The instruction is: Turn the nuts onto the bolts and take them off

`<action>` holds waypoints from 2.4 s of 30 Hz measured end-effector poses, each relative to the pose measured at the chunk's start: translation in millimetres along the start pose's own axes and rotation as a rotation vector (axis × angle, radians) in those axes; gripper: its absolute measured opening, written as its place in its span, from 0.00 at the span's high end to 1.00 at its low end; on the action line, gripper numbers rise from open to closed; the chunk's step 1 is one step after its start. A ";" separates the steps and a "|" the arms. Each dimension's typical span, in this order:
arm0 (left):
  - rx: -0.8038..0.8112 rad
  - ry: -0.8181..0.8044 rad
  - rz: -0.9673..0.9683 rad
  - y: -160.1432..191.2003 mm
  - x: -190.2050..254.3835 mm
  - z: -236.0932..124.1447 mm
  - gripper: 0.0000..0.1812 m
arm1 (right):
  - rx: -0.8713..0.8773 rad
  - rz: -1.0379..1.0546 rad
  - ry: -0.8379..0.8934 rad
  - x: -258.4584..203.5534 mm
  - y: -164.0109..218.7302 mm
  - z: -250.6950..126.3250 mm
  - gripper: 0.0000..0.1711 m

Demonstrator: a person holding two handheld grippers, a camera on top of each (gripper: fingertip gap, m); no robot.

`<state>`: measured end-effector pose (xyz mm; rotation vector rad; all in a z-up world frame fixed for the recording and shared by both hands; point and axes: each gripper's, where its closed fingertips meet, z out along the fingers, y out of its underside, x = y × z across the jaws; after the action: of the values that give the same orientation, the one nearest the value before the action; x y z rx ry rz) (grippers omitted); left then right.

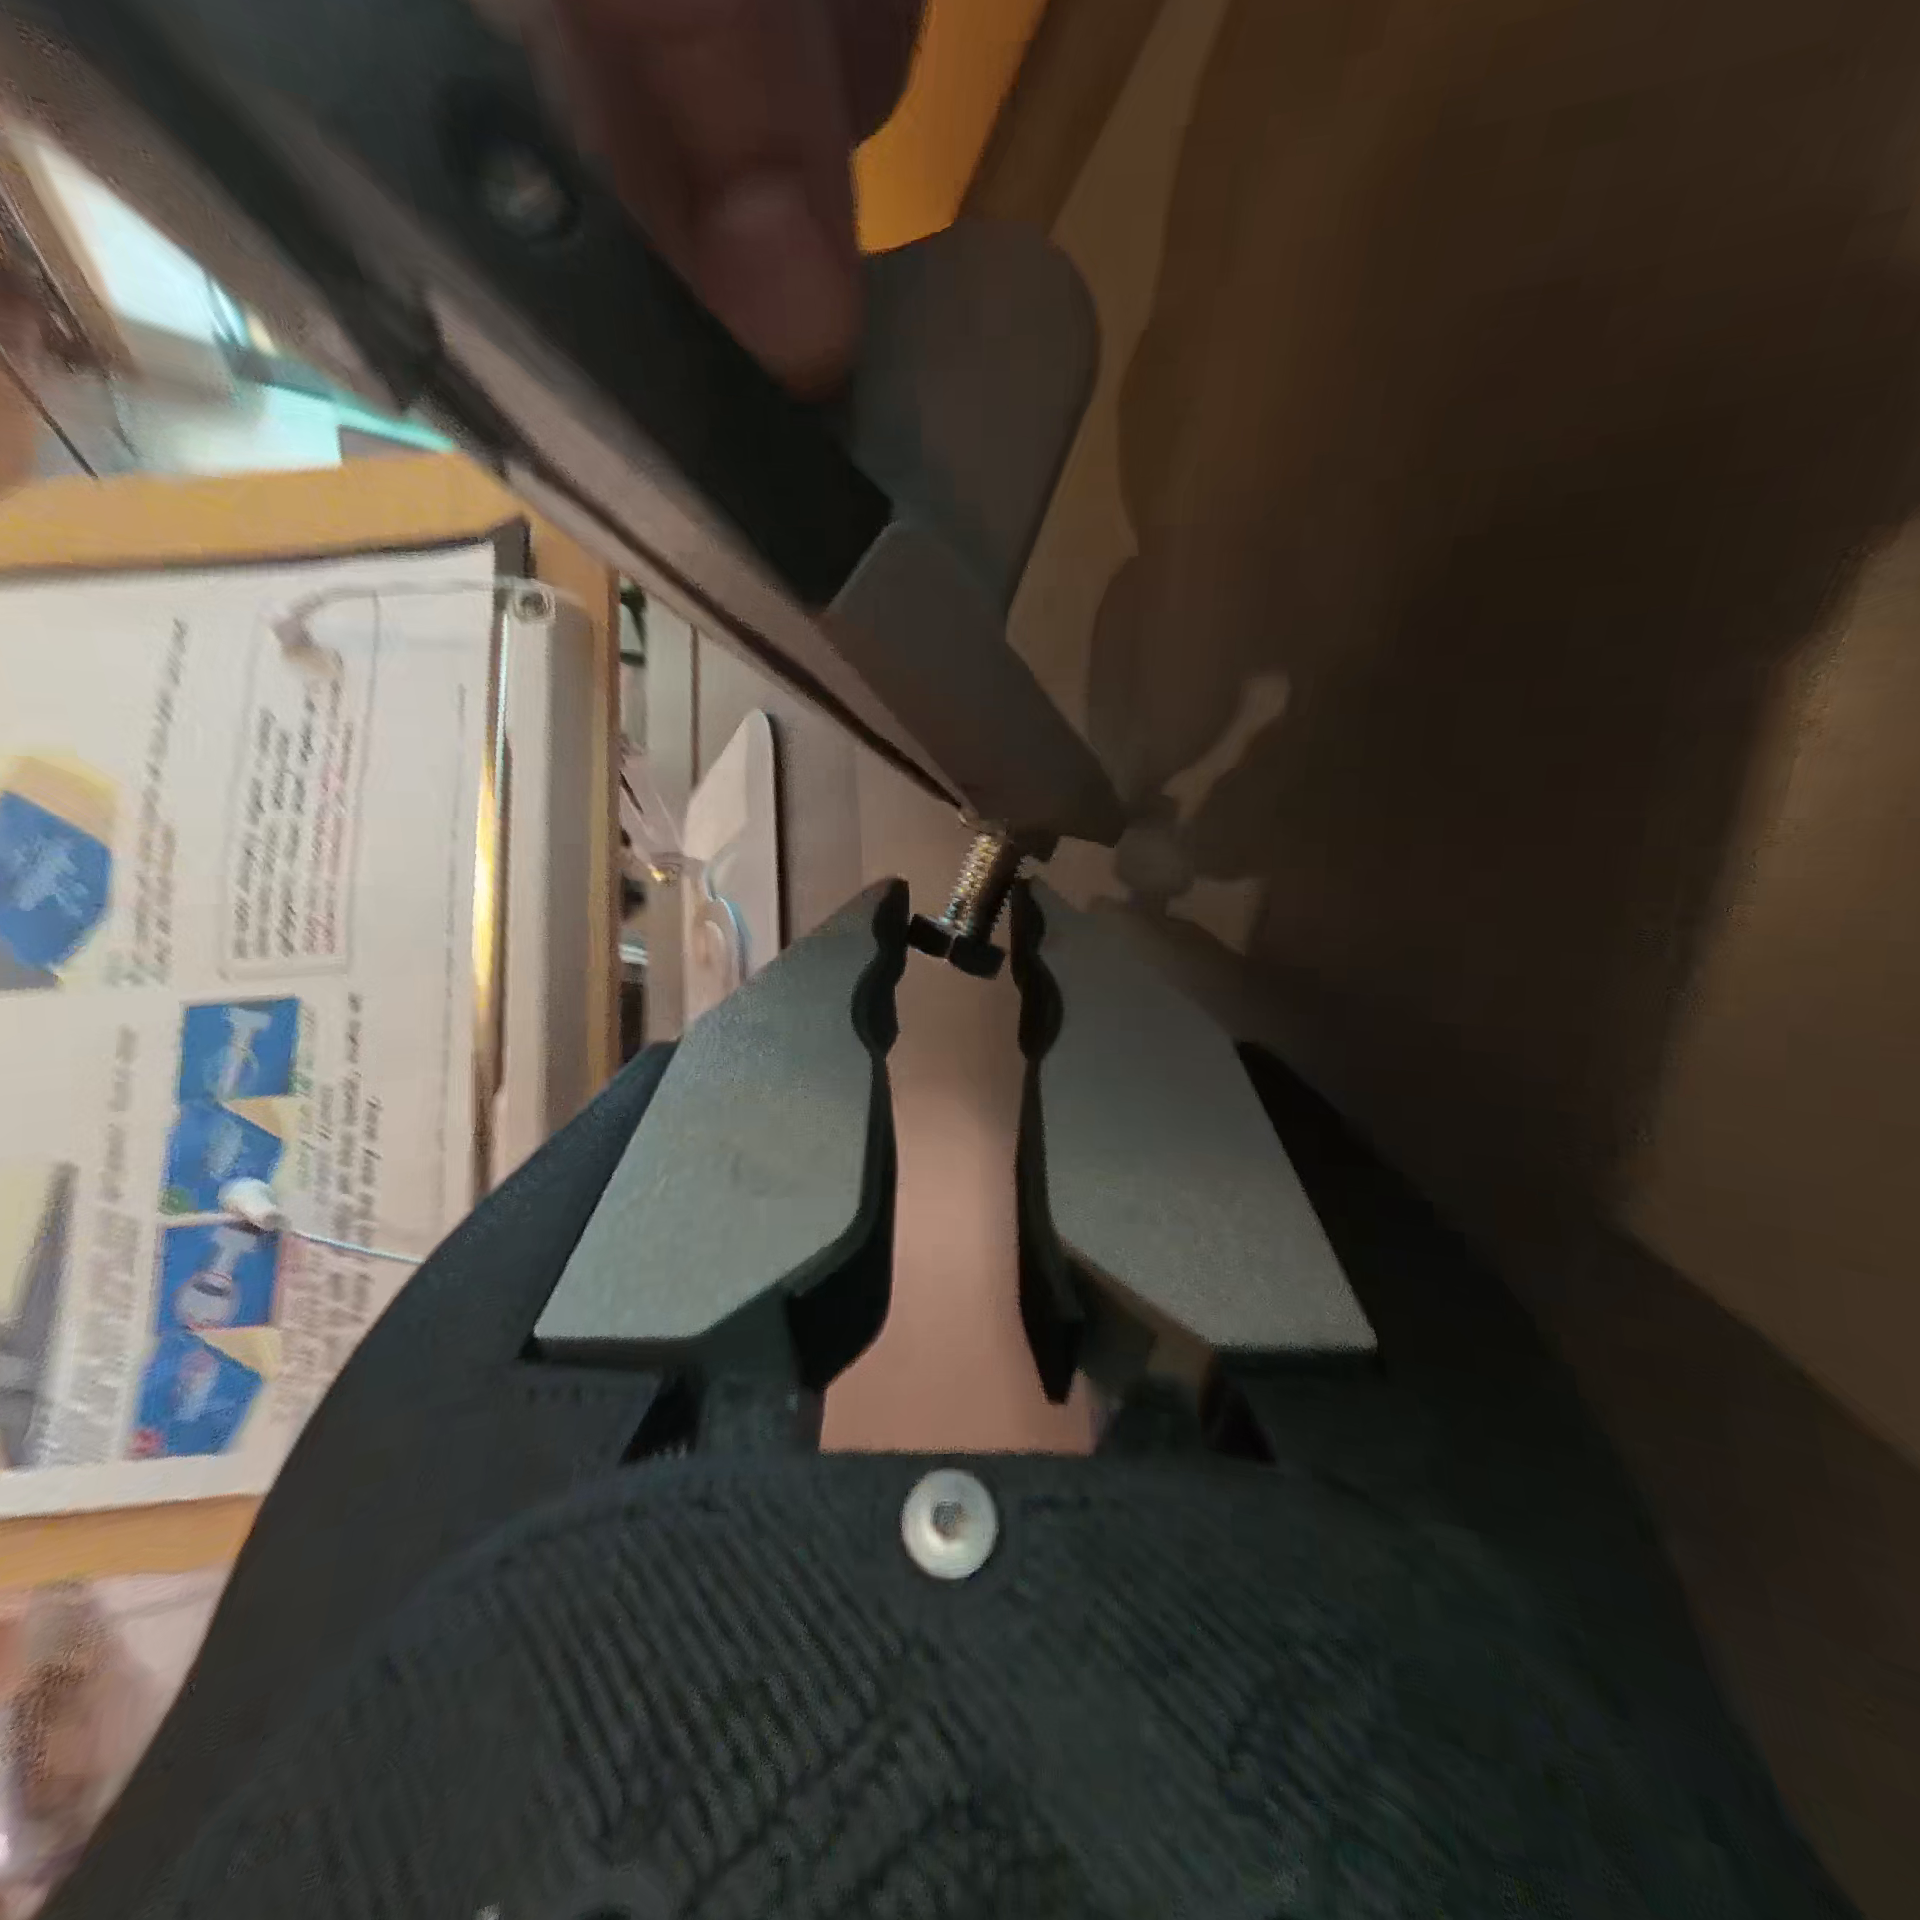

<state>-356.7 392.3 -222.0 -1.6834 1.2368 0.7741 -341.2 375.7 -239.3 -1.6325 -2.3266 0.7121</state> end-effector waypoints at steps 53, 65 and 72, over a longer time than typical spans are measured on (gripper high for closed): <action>0.298 -0.083 -1.004 18.6 -86.0 -33.8 0.91 | 0.789 0.277 -0.039 32.7 -78.0 -70.9 0.82; 0.227 -0.092 -0.865 6.0 -71.9 -24.5 0.91 | 0.767 0.326 -0.147 21.2 -84.5 -62.0 0.77; 0.210 -0.070 -0.854 2.5 -63.7 -18.6 0.91 | 0.737 0.275 -0.169 11.9 -82.5 -56.9 0.92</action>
<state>-379.0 400.6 -160.0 -1.7610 0.4316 0.1661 -388.8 379.6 -150.4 -1.5604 -1.6064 1.5811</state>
